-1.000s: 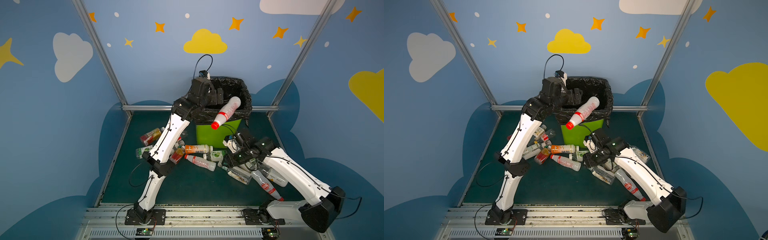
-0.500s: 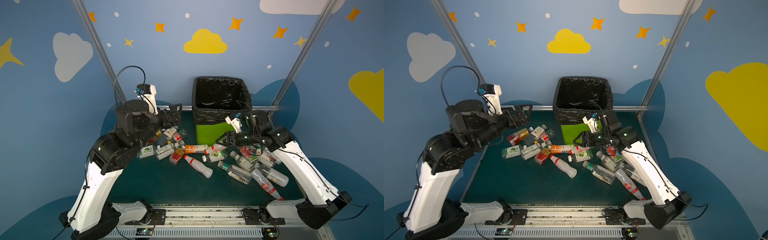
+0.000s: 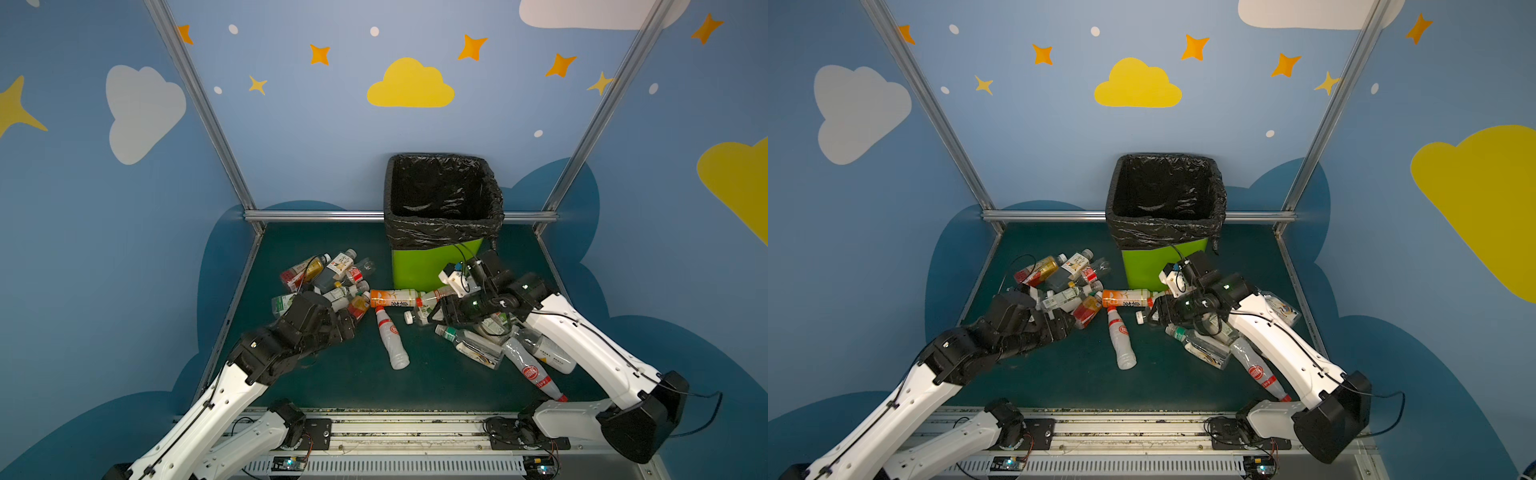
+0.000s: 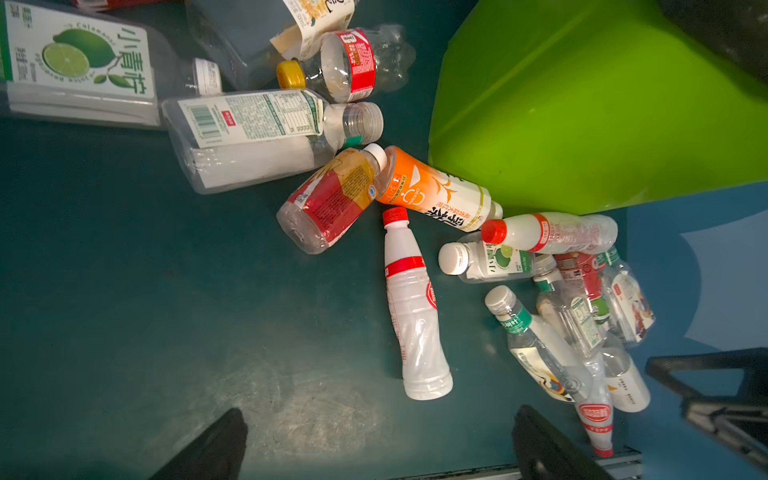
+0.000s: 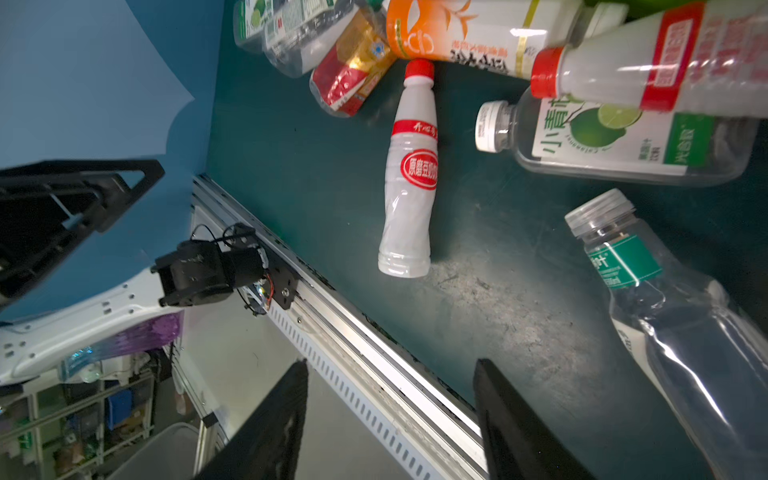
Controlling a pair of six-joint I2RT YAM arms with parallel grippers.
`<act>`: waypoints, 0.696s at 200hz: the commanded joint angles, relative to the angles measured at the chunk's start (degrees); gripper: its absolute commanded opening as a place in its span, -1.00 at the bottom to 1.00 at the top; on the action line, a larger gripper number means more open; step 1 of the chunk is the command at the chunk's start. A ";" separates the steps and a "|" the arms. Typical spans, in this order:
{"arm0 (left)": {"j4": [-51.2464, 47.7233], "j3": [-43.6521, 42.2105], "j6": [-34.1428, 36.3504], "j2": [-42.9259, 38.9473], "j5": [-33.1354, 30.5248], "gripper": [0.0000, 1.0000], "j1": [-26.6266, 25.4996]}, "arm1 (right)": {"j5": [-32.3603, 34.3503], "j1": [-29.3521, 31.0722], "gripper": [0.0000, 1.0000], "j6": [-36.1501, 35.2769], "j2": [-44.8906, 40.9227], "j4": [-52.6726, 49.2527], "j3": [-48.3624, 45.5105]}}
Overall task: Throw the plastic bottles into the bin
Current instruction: 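Lower the left gripper back while the right gripper descends on a red-banded white bottle, then close the right gripper on the red-banded white bottle and lift it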
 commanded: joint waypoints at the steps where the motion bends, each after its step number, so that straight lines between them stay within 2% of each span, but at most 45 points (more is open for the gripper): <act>1: 4.15 -5.06 -6.06 -1.17 -0.60 1.00 0.13 | 5.60 5.17 0.31 -0.01 -0.30 0.22 -1.37; 28: 7.24 -9.73 -8.09 -1.59 -0.85 1.00 0.06 | 9.80 11.35 0.39 3.46 4.55 4.19 -1.38; 52: 7.11 -10.71 -7.80 -1.23 -1.13 1.00 0.04 | 14.32 14.33 0.41 6.18 10.15 5.56 0.82; 79: 5.37 -10.05 -6.43 -1.98 -2.04 1.00 0.11 | 19.32 16.10 0.41 7.10 16.77 4.32 4.08; 139: 2.84 -10.95 -5.03 -5.20 -2.79 1.00 0.42 | 21.05 17.40 0.38 4.52 30.31 2.32 12.46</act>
